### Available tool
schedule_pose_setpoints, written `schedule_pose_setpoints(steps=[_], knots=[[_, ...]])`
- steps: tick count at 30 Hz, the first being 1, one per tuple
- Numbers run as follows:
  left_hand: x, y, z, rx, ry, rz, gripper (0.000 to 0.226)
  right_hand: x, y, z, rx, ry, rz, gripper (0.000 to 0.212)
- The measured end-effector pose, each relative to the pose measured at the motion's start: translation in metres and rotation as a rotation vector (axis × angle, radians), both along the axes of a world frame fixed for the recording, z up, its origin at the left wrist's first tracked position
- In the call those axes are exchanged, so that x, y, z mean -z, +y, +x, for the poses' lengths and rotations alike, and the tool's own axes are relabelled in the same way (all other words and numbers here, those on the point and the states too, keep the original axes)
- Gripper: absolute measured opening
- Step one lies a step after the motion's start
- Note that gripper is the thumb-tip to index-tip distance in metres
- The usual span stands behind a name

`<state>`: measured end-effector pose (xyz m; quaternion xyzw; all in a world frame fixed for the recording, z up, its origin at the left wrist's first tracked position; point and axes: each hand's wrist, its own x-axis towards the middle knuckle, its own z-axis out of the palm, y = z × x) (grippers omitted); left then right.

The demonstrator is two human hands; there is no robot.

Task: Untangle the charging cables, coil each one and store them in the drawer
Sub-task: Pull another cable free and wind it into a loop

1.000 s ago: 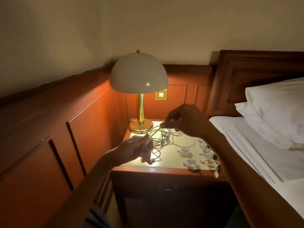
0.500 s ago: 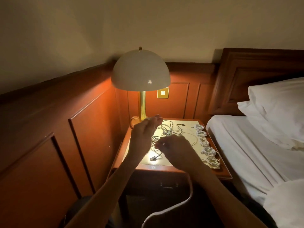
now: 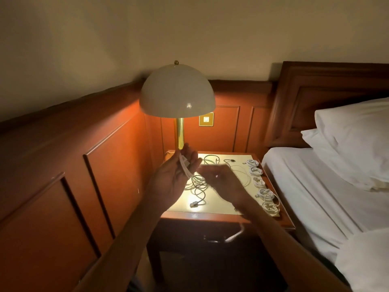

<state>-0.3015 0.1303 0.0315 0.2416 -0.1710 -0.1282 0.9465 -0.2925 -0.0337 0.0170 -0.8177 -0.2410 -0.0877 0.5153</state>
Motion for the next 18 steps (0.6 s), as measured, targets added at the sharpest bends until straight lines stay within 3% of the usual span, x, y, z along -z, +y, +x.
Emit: schedule_pose_setpoints(steps=[2, 4, 7, 10, 11, 13, 15, 18], knots=[[0.007, -0.008, 0.011, -0.163, 0.039, -0.005, 0.028, 0.018, 0.015, -0.012, 0.015, 0.073, 0.032, 0.02], [0.02, -0.012, 0.022, -0.368, -0.025, 0.191, 0.033, 0.028, 0.019, -0.022, 0.099, 0.064, -0.108, 0.023], [0.037, -0.008, 0.032, -0.728, -0.123, 0.584, 0.031, 0.034, 0.017, -0.033, 0.093, -0.03, -0.31, 0.023], [0.05, -0.004, 0.034, -0.965, -0.464, 1.185, 0.023, 0.012, 0.006, -0.029, 0.168, -0.143, -0.505, 0.019], [0.055, -0.001, 0.034, -0.885, -0.552, 1.326, 0.023, 0.0, 0.0, -0.025, 0.198, -0.176, -0.566, 0.019], [0.064, 0.005, 0.03, -0.491, -0.543, 1.365, 0.032, -0.025, -0.014, -0.015, 0.2, -0.234, -0.618, 0.019], [0.064, 0.01, 0.023, -0.133, -0.459, 1.196, 0.046, -0.047, -0.028, -0.005, 0.108, -0.235, -0.588, 0.016], [0.048, 0.014, 0.008, 0.186, -0.402, 0.867, 0.044, -0.065, -0.043, 0.007, -0.088, -0.177, -0.465, 0.01]])
